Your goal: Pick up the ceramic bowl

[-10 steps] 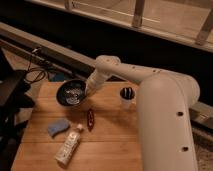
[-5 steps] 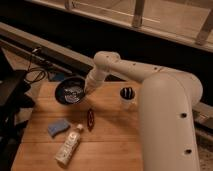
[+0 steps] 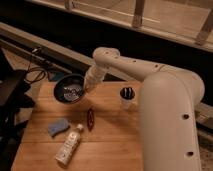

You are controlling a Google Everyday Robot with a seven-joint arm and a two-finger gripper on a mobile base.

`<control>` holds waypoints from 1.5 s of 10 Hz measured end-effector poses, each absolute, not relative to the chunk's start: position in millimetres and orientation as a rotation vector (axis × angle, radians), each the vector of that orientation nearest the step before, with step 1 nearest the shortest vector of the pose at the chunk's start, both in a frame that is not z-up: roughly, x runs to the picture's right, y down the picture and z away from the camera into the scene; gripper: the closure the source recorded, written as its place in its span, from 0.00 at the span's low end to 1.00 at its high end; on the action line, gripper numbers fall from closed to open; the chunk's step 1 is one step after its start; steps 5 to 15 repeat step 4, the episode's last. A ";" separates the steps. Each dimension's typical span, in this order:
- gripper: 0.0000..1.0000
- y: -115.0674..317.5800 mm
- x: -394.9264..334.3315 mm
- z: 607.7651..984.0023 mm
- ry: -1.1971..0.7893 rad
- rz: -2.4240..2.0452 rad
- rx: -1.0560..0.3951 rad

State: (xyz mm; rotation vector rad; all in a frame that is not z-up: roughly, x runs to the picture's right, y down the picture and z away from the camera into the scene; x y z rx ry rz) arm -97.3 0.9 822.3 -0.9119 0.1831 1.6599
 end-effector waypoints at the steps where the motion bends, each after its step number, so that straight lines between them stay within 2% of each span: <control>1: 0.91 -0.5 -98.0 820.7 0.182 1.658 -0.912; 15: 0.91 -5.6 -98.7 814.6 0.183 1.652 -0.910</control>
